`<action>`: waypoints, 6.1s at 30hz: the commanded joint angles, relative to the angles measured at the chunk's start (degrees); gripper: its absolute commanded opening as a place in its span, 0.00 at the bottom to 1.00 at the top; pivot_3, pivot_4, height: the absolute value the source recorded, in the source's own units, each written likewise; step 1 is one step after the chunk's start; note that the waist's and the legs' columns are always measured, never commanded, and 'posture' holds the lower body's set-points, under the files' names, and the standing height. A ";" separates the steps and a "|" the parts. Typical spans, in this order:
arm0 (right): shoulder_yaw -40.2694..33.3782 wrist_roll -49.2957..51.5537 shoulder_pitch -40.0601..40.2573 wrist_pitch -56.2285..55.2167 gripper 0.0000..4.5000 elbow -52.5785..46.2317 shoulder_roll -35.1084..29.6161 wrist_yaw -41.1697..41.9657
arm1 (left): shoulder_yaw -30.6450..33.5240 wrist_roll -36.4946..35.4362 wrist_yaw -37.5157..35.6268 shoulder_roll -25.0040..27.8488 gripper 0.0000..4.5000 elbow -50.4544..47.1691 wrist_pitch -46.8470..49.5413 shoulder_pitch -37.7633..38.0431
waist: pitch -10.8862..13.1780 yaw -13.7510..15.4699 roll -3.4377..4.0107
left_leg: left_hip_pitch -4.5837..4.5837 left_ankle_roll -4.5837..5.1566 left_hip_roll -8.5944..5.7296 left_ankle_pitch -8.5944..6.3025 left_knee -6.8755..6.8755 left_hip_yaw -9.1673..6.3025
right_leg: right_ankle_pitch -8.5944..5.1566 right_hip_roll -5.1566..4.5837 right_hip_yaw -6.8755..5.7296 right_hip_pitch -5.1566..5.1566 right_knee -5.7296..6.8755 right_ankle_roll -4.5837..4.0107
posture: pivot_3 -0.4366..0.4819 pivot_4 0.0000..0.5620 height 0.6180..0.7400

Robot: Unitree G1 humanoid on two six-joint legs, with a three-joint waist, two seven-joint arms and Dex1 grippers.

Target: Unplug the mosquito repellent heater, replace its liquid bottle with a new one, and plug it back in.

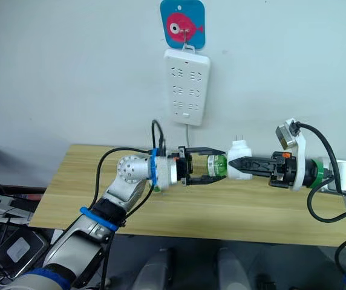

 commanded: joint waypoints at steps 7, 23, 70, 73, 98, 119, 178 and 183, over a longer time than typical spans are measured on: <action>2.17 1.51 -1.91 0.19 0.69 -3.21 -2.44 2.09 | 15.28 -39.50 9.84 0.45 0.50 12.13 73.35 -10.16 | 0.01 -1.11 -0.01 | 0.03 0.00 -0.01 0.00 0.00 0.07 | -0.03 0.13 -0.05 0.01 0.02 0.04 | 0.47 0.45 1.00; 0.60 1.51 -1.19 -1.80 0.69 -0.24 -1.76 0.96 | 20.91 -19.78 0.30 3.07 1.00 2.59 56.78 -8.61 | 0.02 -1.05 -0.04 | 0.03 -0.01 0.01 0.01 -0.02 0.44 | -0.02 0.04 0.10 -0.06 0.02 0.02 | 0.46 0.45 1.00; -0.54 1.51 -3.83 0.00 0.69 0.66 4.30 -2.13 | 4.32 7.25 1.52 -2.35 0.50 5.56 -16.19 -1.97 | 0.03 0.15 -0.02 | -0.03 0.00 -0.07 0.00 0.00 0.35 | 0.01 -0.08 0.06 -0.04 0.03 0.02 | 0.48 0.43 1.00; -0.22 1.51 -4.06 0.33 0.69 0.19 3.46 -1.09 | 5.06 -11.14 2.14 1.83 0.50 -5.29 18.20 -2.27 | 0.03 -0.07 -0.02 | -0.03 0.00 -0.03 0.00 0.01 0.14 | 0.01 -0.04 0.05 -0.05 0.03 0.02 | 0.48 0.43 1.00; -0.46 1.51 -3.58 -1.01 0.69 0.14 3.73 -0.77 | 25.55 -30.56 10.16 -0.19 1.00 6.80 69.57 -8.13 | 0.03 -0.73 -0.02 | 0.02 -0.01 0.00 0.01 0.02 0.40 | -0.01 0.02 0.07 -0.05 0.05 0.03 | 0.46 0.46 1.00; -4.49 1.51 -6.40 1.71 0.69 9.00 6.42 -5.31 | 16.16 35.26 5.52 1.09 1.00 17.69 -60.19 -1.18 | 0.07 1.17 -0.01 | -0.05 0.01 -0.08 -0.01 -0.03 0.56 | 0.01 -0.14 0.17 -0.05 -0.09 0.01 | 0.52 0.46 1.00; -2.03 -1.12 -0.02 -1.95 0.69 3.14 -2.56 -5.07 | 14.84 -29.45 -5.37 14.18 0.50 -3.51 62.52 -2.87 | 0.06 -0.57 0.02 | 0.04 0.00 0.03 0.01 0.01 0.39 | 0.00 0.08 0.05 -0.03 0.06 0.03 | 0.50 0.45 1.00; 5.01 -30.41 2.88 -6.56 0.69 3.18 -3.00 -8.68 | 17.39 -27.26 -4.51 12.97 0.50 -3.88 63.32 -2.24 | 0.06 -0.13 0.02 | 0.04 0.00 0.01 0.01 0.02 0.40 | 0.00 0.07 0.07 -0.05 0.05 0.03 | 0.51 0.46 1.00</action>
